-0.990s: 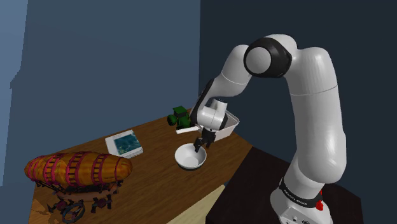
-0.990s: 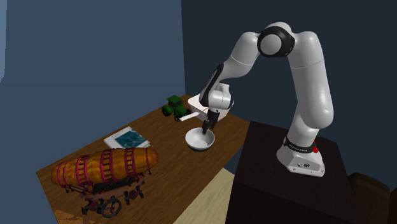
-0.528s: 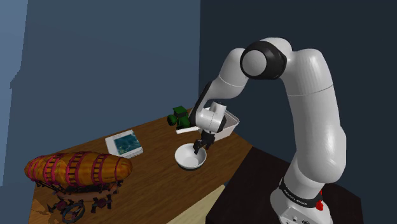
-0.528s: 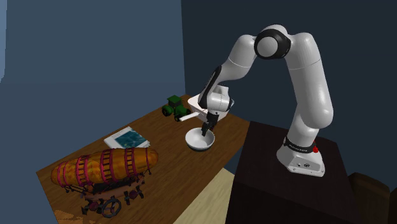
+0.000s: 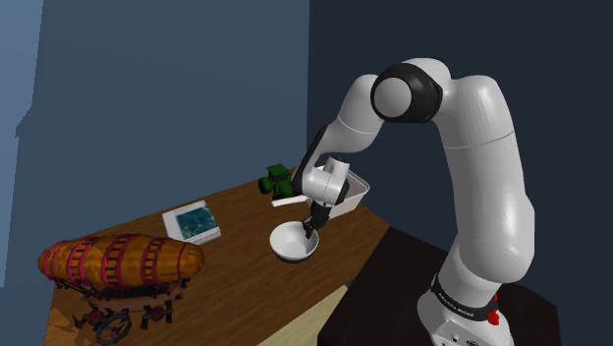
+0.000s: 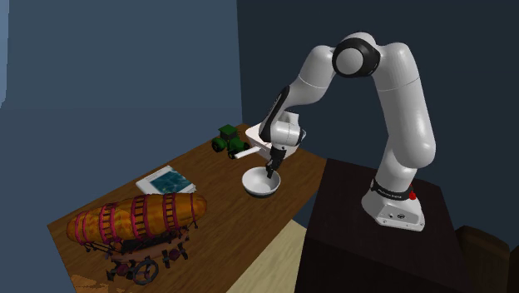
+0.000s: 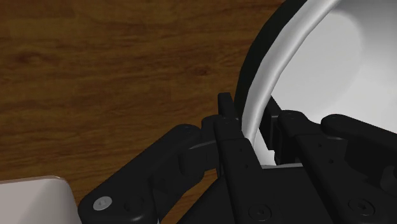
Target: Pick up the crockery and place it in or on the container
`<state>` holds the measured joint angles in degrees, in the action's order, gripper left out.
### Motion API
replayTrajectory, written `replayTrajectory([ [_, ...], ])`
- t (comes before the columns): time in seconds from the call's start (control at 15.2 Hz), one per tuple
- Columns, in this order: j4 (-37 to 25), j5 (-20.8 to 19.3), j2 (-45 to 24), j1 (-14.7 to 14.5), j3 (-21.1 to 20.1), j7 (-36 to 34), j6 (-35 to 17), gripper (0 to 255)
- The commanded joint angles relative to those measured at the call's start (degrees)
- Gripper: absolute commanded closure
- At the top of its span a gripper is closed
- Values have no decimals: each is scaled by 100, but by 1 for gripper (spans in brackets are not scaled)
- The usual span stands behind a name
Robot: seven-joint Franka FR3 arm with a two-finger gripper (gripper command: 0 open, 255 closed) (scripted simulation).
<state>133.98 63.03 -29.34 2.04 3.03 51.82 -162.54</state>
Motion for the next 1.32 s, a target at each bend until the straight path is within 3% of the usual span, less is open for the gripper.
replayTrajectory([
  [0.0, -1, 0, -2, 0, 0, 0, -1, 255],
  [0.2, -1, 0, -1, 0, 0, -1, -1, 255],
  [1.25, 606, -1572, 1390, -609, 818, -1524, 637, 255],
])
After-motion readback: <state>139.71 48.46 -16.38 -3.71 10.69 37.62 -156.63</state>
